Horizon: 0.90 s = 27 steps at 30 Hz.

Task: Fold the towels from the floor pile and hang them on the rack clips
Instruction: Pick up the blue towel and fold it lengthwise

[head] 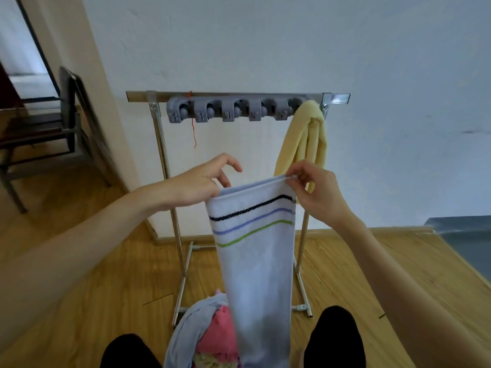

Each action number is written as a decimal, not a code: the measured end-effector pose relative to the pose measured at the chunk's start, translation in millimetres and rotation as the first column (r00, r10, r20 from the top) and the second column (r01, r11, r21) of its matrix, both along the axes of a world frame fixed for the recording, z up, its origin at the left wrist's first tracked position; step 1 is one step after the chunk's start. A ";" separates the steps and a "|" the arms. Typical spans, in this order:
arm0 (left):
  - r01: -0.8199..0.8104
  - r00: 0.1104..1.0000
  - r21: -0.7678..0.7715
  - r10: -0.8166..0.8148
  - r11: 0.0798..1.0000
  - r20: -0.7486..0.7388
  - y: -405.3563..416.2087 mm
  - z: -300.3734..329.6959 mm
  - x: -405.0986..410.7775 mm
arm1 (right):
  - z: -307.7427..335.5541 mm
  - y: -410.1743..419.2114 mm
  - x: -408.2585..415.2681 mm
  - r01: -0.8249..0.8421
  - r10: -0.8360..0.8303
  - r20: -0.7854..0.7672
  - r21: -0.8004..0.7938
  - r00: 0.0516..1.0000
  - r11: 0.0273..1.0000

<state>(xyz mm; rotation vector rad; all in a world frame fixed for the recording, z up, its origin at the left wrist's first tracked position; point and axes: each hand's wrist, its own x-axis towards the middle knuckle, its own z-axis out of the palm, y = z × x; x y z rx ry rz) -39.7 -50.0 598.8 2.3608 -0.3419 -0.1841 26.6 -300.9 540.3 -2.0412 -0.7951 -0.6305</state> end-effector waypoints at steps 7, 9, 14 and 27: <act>0.273 0.960 0.093 -0.265 0.958 -0.094 -8.7 -21.7 -26.2 | -16.7 4.7 -5.7 -0.054 0.038 -0.140 -0.113 0.989 0.992; 0.304 0.949 0.167 -0.283 0.938 -0.136 -10.5 -23.9 -29.0 | -19.2 7.2 -5.5 -0.065 0.042 -0.164 -0.140 0.986 0.988; 0.326 0.937 0.234 -0.281 0.916 -0.206 -18.0 -24.6 -29.6 | -18.6 15.2 -8.0 -0.094 0.062 -0.176 -0.178 0.982 0.980; 0.189 0.579 0.691 -0.647 0.698 0.495 -22.6 -44.0 -24.4 | -17.2 21.3 -4.4 -0.115 0.094 -0.172 -0.114 0.981 0.987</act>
